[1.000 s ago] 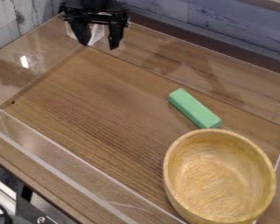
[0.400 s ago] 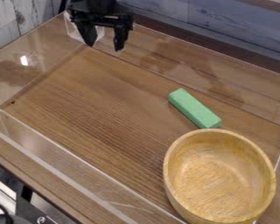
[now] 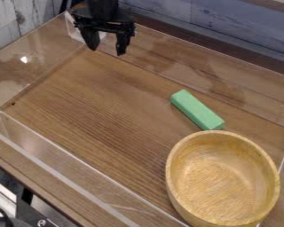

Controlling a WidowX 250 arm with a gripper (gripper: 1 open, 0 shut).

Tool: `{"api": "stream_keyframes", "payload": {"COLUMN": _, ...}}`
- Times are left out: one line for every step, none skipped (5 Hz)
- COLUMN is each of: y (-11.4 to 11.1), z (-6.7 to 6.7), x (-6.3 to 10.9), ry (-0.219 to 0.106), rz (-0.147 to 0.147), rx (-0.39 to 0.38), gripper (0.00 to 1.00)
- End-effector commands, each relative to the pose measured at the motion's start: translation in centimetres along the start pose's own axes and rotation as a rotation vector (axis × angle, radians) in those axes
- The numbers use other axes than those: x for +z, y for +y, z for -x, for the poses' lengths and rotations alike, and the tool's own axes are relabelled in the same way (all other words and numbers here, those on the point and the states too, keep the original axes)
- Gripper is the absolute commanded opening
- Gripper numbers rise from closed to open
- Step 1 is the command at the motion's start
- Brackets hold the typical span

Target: Put the green block in the brown bowl

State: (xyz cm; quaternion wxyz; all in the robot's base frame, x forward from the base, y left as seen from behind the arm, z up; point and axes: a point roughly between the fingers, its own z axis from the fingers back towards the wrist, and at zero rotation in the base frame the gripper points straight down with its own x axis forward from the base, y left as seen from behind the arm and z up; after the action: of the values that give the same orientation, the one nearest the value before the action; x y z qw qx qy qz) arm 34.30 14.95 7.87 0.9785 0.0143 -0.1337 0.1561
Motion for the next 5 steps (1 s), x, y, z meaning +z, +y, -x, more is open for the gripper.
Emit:
{"api": "stream_keyframes", "payload": {"y": 0.6, "z": -1.9, "x": 1.8, "ry": -0.082, "rz": -0.011, "rx": -0.004, "gripper": 1.00}}
{"api": "stream_keyframes", "payload": {"y": 0.5, "z": -2.0, "x": 2.0, "ry": -0.090, "rz": -0.012, "rx": -0.010, "gripper": 1.00}}
{"api": "stream_keyframes", "payload": {"y": 0.2, "z": -1.6, "x": 2.0, "ry": -0.094, "rz": -0.001, "rx": -0.047, "gripper": 1.00}}
{"api": "stream_keyframes", "payload": {"y": -0.1, "z": -1.1, "x": 1.9, "ry": -0.096, "rz": 0.008, "rx": -0.084, "gripper": 1.00}}
{"api": "stream_keyframes", "payload": {"y": -0.3, "z": -0.2, "x": 1.6, "ry": -0.058, "rz": 0.003, "rx": -0.074, "gripper": 1.00}}
